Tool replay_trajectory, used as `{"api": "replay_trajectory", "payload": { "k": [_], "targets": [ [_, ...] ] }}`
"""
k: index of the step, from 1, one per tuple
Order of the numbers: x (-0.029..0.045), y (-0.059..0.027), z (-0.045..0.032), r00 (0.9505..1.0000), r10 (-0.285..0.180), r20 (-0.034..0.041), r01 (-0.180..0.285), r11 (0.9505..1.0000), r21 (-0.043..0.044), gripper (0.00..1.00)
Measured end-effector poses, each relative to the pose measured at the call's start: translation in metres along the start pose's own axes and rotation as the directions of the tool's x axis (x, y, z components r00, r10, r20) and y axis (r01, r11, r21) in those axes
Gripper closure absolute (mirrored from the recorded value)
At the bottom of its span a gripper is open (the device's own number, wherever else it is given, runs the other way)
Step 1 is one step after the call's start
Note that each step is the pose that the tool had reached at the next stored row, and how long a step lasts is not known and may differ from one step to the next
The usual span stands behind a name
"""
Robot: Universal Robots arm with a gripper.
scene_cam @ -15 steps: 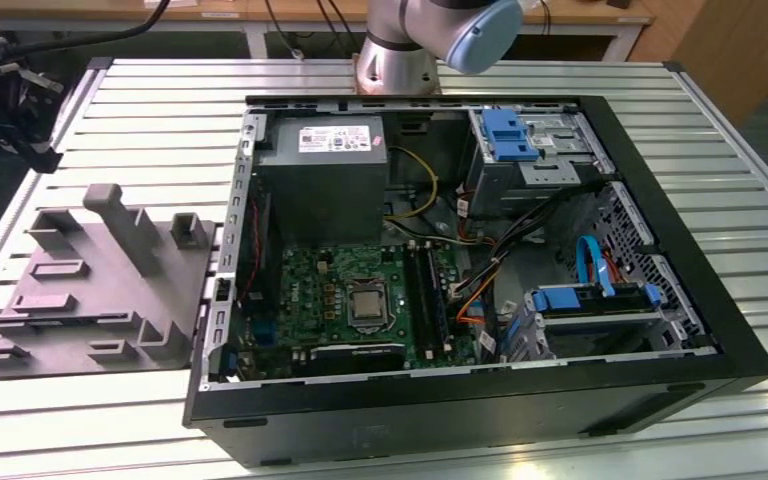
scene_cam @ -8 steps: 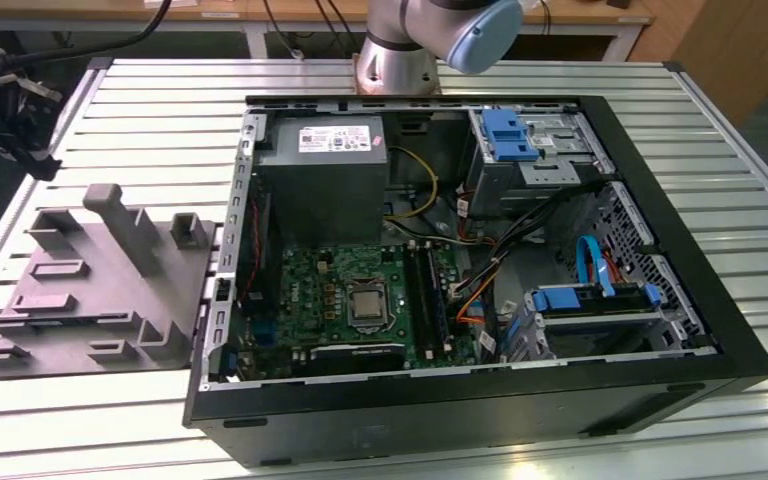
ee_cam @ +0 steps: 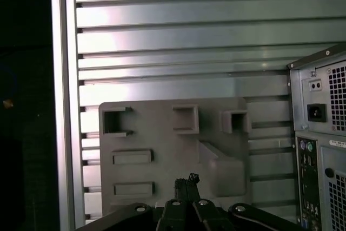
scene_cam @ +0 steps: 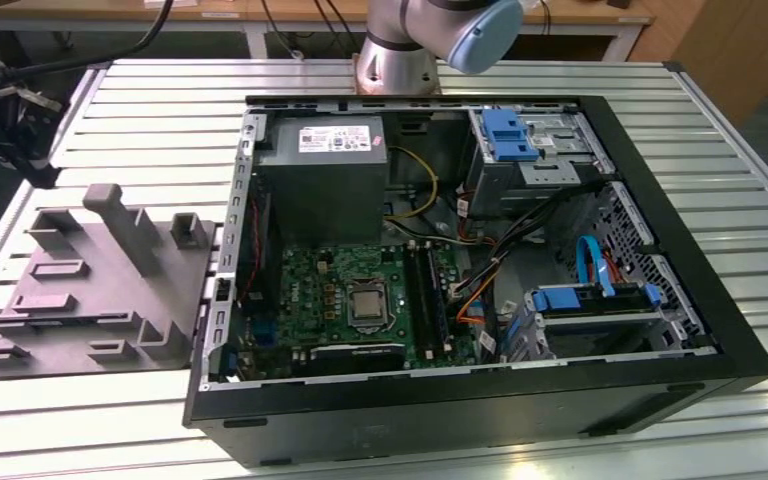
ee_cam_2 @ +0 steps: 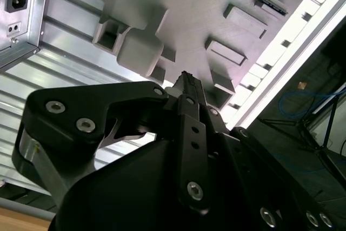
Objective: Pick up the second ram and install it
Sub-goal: 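Reach for the second ram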
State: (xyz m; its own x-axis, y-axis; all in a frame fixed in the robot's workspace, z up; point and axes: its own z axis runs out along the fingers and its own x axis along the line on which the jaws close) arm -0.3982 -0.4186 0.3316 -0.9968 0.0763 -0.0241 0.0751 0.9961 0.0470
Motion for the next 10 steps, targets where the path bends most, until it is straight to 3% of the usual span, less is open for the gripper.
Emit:
{"api": "replay_trajectory", "payload": {
  "k": [10],
  "targets": [
    [0.0022,-0.0079,0.0058,1.0,0.0,0.0001,0.0,1.0,0.0,0.9]
  ]
}}
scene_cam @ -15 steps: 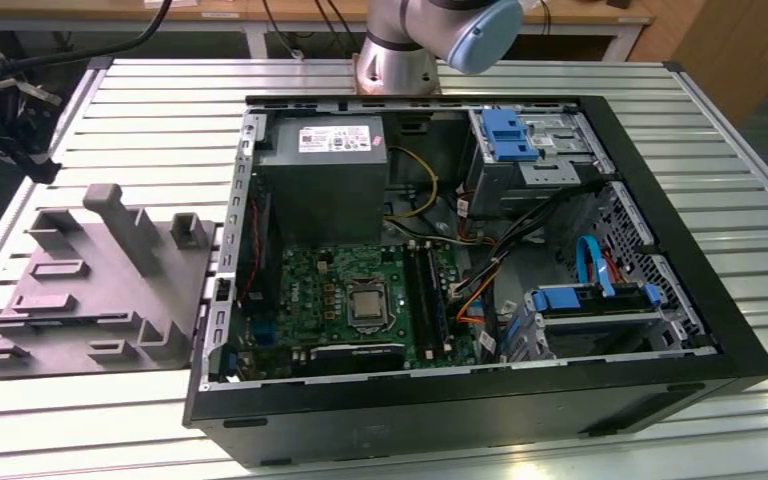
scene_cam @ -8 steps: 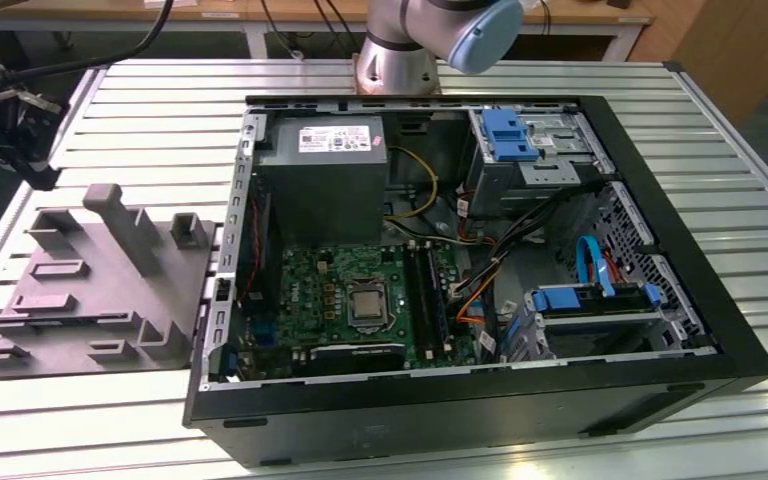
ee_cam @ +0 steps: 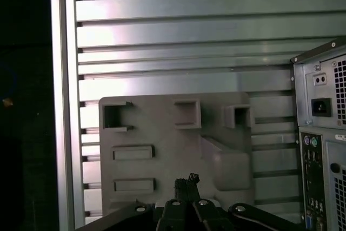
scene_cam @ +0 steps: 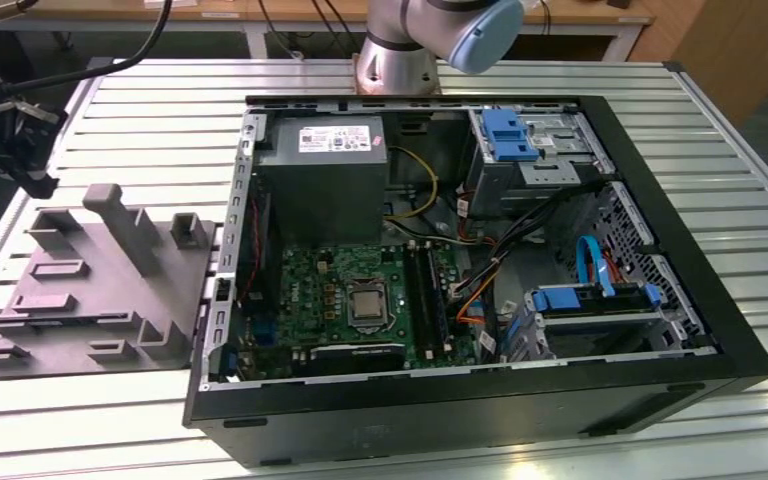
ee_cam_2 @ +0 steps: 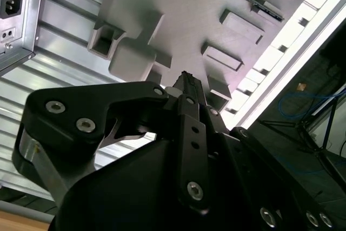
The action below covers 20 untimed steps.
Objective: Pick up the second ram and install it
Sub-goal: 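Reach for the second ram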
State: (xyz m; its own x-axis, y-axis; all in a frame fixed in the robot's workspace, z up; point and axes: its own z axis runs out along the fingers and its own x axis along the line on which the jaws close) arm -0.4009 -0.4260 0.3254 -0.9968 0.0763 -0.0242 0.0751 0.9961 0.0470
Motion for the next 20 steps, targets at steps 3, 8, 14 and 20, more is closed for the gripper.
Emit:
{"api": "replay_trajectory", "payload": {
  "k": [3,8,14,20],
  "targets": [
    [0.0012,-0.0028,0.0016,1.0,0.0,0.0001,0.0,1.0,0.0,0.9],
    [0.0031,-0.0074,0.0041,1.0,0.0,0.0001,0.0,1.0,-0.0001,0.9],
    [0.0051,-0.0135,0.0075,1.0,0.0,0.0001,0.0,1.0,-0.0001,0.9],
    [0.0059,-0.0215,0.0106,1.0,0.0,0.0,0.0,1.0,0.0,0.9]
  ]
}}
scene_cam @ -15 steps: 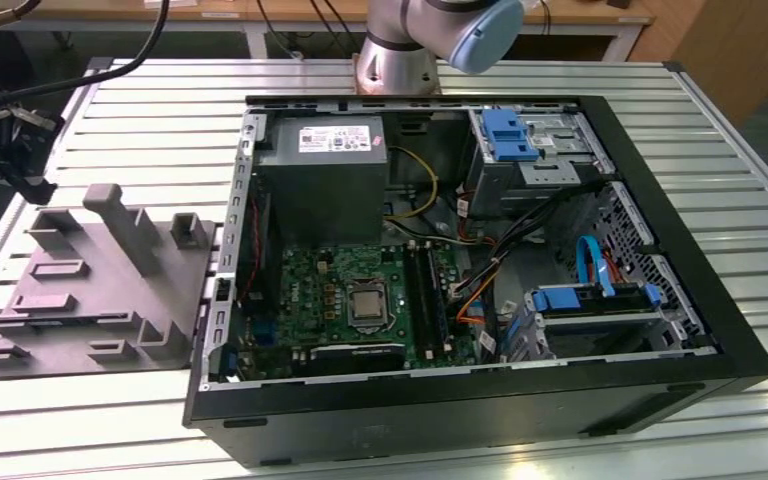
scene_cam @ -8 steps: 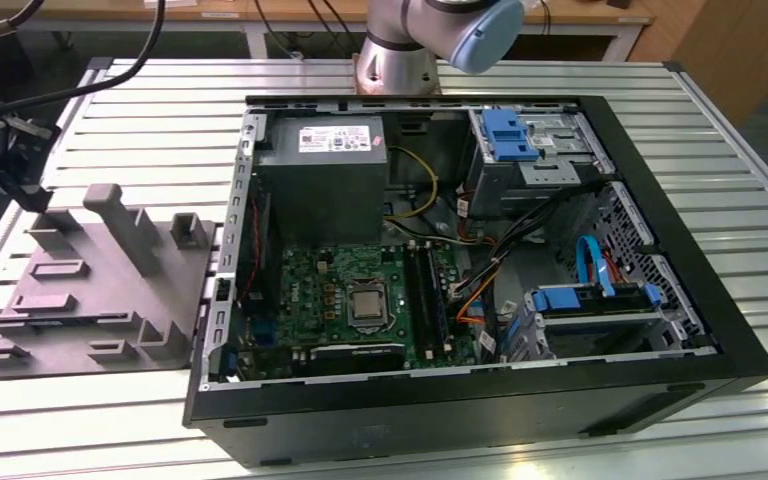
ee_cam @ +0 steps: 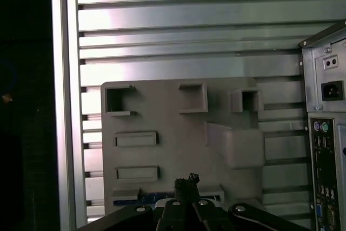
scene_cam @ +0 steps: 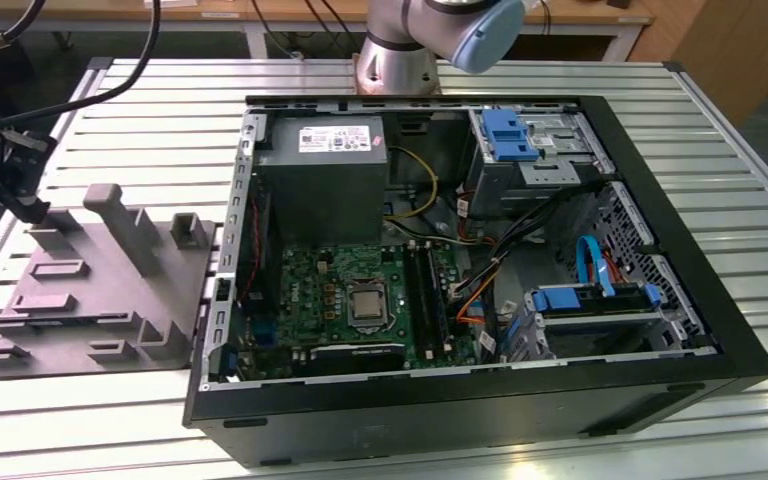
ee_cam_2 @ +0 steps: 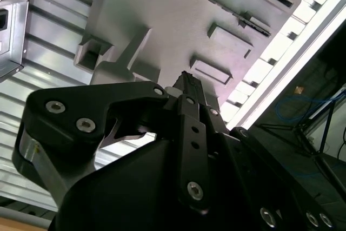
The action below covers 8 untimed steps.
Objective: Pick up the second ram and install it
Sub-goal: 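Reach for the second ram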
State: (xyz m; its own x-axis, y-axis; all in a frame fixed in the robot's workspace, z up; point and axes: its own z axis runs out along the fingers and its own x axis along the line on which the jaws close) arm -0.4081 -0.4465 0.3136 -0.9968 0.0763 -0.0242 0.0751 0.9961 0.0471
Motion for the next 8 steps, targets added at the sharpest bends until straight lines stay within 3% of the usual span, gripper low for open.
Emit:
{"api": "replay_trajectory", "payload": {
  "k": [8],
  "targets": [
    [0.0003,-0.012,0.0034,1.0,0.0,0.0001,0.0,1.0,-0.0001,0.9]
  ]
}}
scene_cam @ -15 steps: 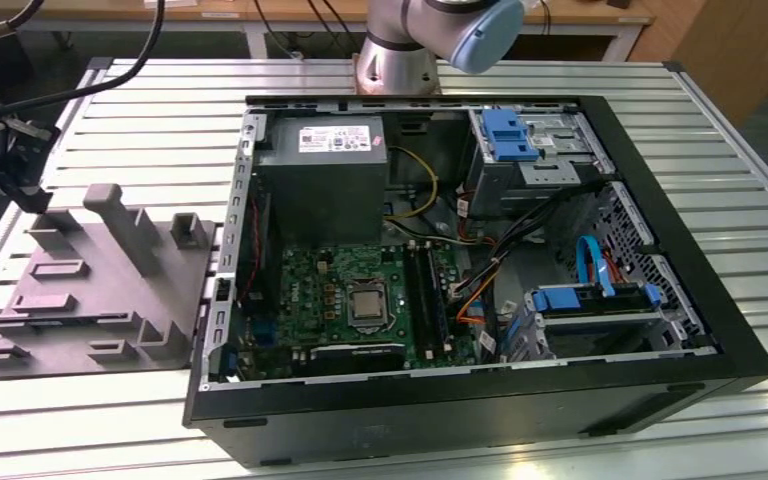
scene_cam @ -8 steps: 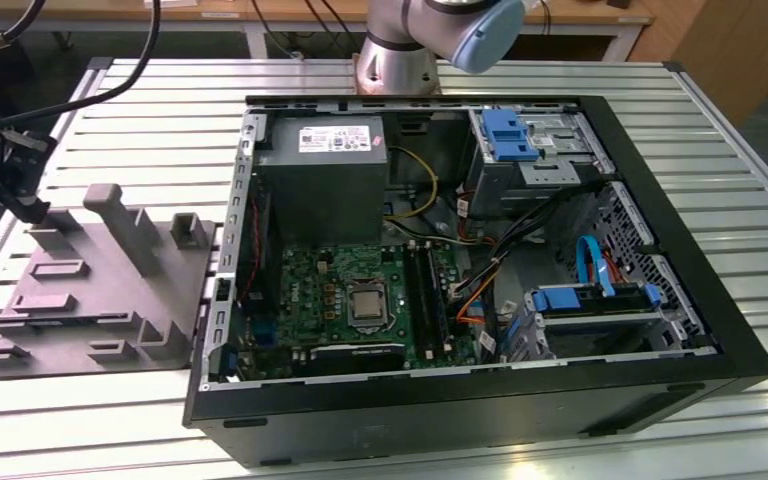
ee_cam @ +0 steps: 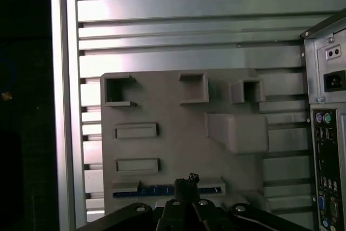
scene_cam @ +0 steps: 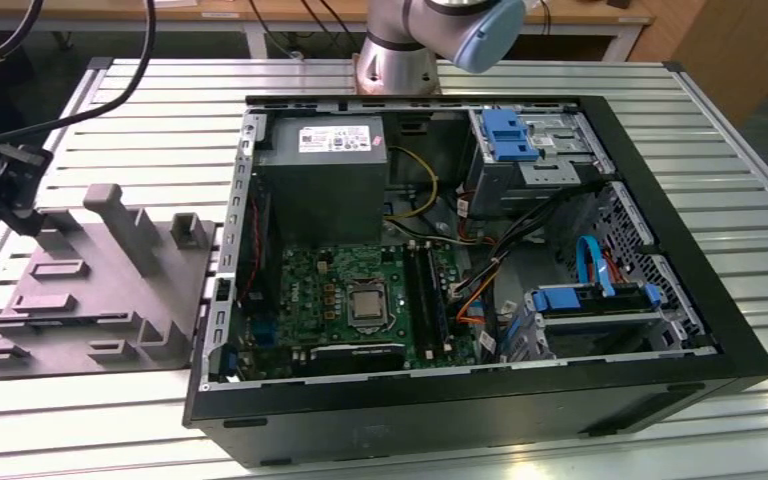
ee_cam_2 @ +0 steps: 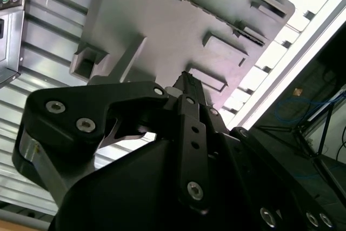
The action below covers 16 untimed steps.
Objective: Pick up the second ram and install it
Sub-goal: 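Reach for the second ram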
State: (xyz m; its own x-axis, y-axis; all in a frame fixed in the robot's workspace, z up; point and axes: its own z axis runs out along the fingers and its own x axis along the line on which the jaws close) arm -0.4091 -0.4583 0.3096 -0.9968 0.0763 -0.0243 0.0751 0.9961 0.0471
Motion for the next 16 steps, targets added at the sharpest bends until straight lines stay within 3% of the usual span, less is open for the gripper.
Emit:
{"api": "replay_trajectory", "payload": {
  "k": [13,16],
  "targets": [
    [-0.0012,-0.0195,0.0039,1.0,0.0,0.0,0.0,1.0,0.0001,0.9],
    [-0.0013,-0.0205,0.0045,1.0,0.0,0.0,0.0,1.0,0.0,0.9]
  ]
}}
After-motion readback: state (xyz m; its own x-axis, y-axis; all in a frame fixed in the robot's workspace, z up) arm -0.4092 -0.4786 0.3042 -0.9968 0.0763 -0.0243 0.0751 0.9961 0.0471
